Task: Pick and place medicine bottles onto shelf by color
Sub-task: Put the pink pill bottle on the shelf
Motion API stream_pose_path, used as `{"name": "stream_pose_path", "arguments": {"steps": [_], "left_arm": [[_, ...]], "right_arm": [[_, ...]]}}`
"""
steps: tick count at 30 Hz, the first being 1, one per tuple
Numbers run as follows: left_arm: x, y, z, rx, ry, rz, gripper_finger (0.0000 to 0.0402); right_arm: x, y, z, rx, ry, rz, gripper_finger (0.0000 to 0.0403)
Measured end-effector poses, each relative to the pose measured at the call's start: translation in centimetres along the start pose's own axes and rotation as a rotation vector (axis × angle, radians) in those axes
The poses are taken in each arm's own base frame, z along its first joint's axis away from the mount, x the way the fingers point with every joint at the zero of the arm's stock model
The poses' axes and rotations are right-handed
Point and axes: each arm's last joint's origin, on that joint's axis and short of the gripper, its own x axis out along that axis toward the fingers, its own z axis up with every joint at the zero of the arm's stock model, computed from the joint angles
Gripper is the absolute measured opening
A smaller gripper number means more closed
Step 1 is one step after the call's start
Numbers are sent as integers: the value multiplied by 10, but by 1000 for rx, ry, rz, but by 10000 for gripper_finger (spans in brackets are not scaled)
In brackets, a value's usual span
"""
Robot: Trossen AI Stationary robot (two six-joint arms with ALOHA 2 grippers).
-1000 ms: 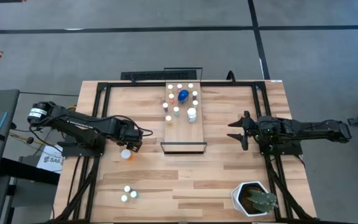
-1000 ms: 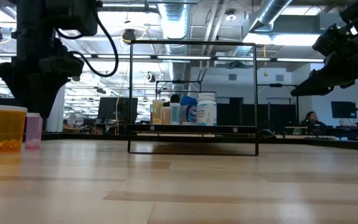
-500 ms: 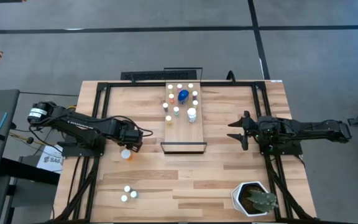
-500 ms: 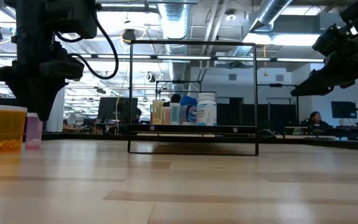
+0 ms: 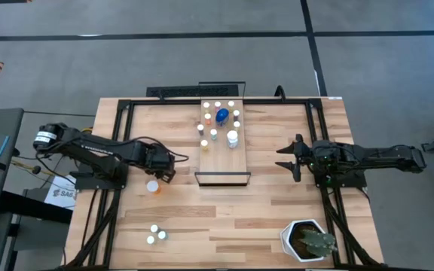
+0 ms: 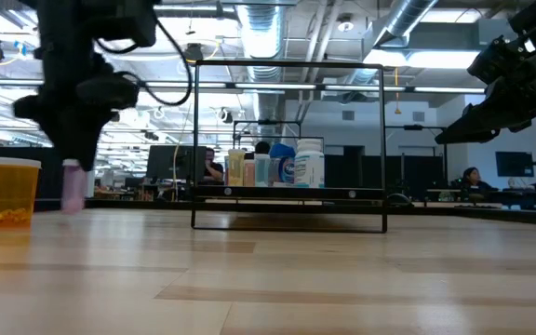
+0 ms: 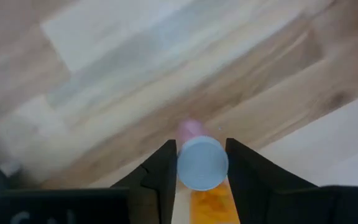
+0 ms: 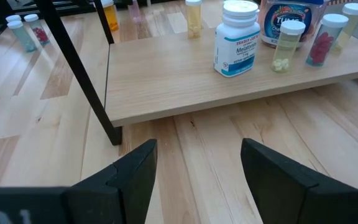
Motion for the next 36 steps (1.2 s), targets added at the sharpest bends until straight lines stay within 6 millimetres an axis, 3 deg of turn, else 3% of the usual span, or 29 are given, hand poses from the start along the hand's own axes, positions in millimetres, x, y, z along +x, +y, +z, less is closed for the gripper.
{"name": "stream_pose_path", "arguments": {"steps": [12,23,36], "left_arm": [[-27,-13,59,126,-114,-64,105],[-29,-57,113,368,-88,-2,105],[-50,-65,140,480,-95,-185,105]], "right_arm": [[0,0,0,0,0,0,255],[0,0,0,0,1,0,255],[0,0,0,0,0,0,255]]}}
